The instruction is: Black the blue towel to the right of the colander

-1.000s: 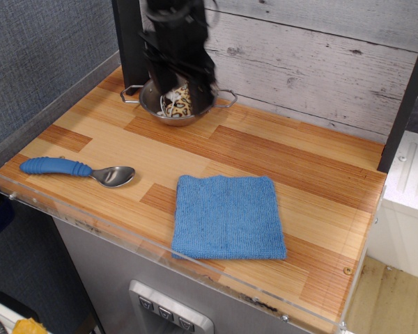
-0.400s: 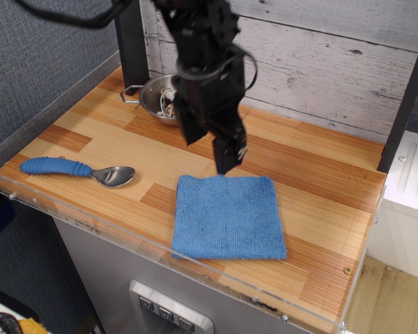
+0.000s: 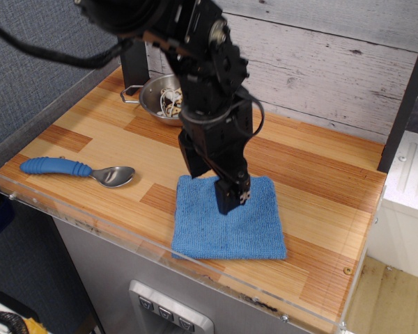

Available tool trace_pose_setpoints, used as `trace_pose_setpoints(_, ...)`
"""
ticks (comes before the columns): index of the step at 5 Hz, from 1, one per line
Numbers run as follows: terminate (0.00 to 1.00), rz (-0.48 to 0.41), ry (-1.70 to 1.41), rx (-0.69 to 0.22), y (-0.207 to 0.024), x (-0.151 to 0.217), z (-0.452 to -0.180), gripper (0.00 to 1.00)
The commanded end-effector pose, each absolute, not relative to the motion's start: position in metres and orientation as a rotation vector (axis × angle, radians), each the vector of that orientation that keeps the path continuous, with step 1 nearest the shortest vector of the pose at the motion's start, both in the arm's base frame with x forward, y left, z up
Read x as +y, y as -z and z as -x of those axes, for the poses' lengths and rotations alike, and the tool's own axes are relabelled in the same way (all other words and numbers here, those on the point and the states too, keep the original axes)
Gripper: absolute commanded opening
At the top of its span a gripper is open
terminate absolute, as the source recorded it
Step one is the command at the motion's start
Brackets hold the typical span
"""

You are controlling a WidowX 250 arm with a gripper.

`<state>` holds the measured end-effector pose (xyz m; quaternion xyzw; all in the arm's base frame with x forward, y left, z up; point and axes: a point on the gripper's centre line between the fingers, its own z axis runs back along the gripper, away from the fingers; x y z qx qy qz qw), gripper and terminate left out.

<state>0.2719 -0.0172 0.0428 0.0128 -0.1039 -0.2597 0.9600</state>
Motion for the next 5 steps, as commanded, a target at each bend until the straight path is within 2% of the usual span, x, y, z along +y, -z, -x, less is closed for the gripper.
trace_pose_setpoints(1,0.0,-0.024,0.573,-0.184,-0.023,-0.025,-0.269,1.0)
trace_pose_setpoints(3,0.0,-0.018,0.585,-0.113,0.002,-0.024,-0.262,1.0)
trace_pose_setpoints(5,0.0,-0.017,0.574,-0.12,0.002,-0.023,-0.276,1.0)
